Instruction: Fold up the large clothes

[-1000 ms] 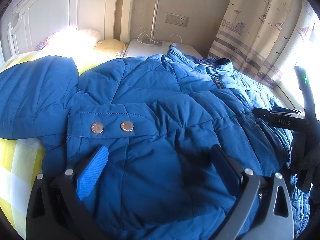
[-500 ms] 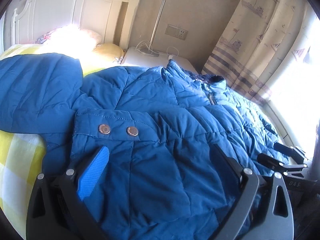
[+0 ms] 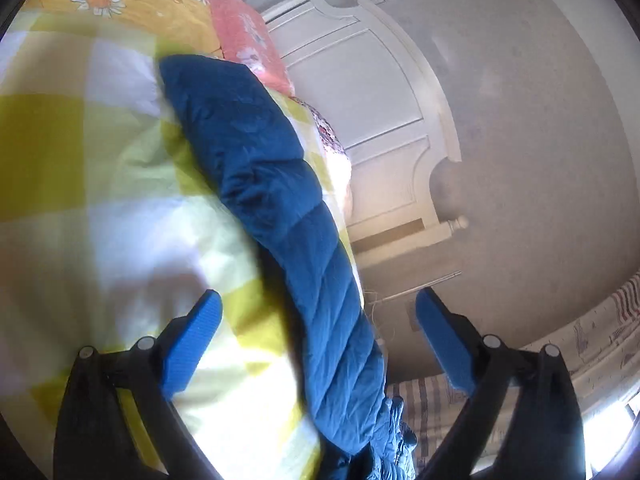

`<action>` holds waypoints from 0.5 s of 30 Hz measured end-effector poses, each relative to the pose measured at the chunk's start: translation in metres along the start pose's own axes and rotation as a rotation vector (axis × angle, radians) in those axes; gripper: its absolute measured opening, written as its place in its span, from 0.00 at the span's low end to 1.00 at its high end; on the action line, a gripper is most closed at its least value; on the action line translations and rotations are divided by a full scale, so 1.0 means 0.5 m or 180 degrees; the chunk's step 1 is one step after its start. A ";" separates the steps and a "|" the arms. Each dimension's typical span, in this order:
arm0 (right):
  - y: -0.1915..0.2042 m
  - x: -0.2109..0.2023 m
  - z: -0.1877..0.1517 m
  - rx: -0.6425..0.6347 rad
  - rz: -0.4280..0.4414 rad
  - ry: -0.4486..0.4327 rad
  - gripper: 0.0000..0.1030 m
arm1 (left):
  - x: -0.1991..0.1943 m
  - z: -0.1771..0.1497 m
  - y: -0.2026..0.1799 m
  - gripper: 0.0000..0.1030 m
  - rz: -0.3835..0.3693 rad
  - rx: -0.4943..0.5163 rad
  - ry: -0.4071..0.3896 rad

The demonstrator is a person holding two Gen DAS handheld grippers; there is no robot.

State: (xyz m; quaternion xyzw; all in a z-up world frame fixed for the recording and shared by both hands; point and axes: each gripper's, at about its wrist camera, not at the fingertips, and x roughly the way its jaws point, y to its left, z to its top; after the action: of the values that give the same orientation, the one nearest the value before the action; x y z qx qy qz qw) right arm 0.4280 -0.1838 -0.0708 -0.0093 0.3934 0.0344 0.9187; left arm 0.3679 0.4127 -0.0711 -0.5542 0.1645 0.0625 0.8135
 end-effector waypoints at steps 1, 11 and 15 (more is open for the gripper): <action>-0.007 -0.004 -0.001 0.0059 0.0024 -0.0031 0.91 | 0.013 0.026 0.012 0.93 -0.0013 -0.0054 0.0076; -0.060 -0.054 -0.008 0.0493 0.0263 -0.0478 0.91 | 0.080 0.099 0.008 0.07 0.0171 -0.0349 -0.0013; -0.125 -0.103 -0.031 0.1078 0.0378 -0.1044 0.91 | 0.039 0.007 -0.185 0.06 0.0074 0.0595 -0.0294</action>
State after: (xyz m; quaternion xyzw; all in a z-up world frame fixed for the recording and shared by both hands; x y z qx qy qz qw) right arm 0.3856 -0.2497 -0.0447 0.1737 0.2389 0.0230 0.9551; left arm 0.4133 0.3792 0.0051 -0.4705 0.1384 0.0817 0.8676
